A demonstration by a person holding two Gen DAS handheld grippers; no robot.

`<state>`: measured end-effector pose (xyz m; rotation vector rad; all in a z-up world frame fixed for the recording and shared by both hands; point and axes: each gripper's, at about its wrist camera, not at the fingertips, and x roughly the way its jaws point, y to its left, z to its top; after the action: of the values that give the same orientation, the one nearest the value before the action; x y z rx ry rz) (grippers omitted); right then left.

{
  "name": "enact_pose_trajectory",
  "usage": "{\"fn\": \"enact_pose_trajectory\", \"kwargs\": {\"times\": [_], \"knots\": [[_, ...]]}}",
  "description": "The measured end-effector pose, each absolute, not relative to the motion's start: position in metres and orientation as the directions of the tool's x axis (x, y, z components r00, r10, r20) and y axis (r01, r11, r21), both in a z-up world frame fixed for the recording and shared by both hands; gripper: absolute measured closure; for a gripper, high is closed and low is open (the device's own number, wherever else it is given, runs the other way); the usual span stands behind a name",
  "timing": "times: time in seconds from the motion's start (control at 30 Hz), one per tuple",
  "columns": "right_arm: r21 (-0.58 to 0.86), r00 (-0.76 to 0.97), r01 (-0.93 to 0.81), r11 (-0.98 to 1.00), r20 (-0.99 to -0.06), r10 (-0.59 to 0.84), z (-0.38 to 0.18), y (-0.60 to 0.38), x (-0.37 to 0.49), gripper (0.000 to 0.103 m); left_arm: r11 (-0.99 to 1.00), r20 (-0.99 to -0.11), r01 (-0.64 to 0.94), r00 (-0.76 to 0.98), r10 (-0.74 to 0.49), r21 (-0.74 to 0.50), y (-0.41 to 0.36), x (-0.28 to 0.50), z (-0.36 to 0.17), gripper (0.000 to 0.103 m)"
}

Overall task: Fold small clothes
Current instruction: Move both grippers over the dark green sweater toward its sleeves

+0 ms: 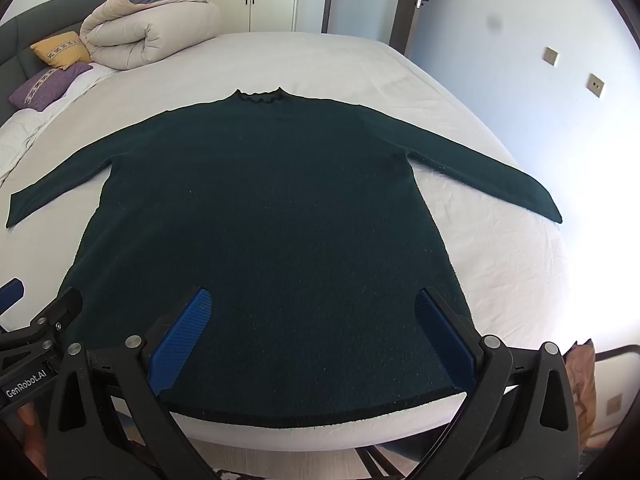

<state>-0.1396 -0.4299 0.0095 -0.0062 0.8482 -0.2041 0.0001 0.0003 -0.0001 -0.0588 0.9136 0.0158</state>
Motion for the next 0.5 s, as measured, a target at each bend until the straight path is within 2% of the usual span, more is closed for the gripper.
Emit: {"fn": "enact_pose_trajectory", "kwargs": {"times": [0.33,0.5], "knots": [[-0.068,0.646,0.179,0.982,-0.744,-0.169,0.007,-0.433,-0.142,0.000,0.998,-0.769,-0.025,0.639,-0.027,-0.056,-0.002,0.001,0.001,0.000],[0.074,0.704,0.184,0.980,-0.706,-0.079,0.014,-0.472,-0.145,0.000,0.999,-0.763,-0.007,0.647,-0.021,-0.034,-0.005,0.000,0.002,0.000]]}}
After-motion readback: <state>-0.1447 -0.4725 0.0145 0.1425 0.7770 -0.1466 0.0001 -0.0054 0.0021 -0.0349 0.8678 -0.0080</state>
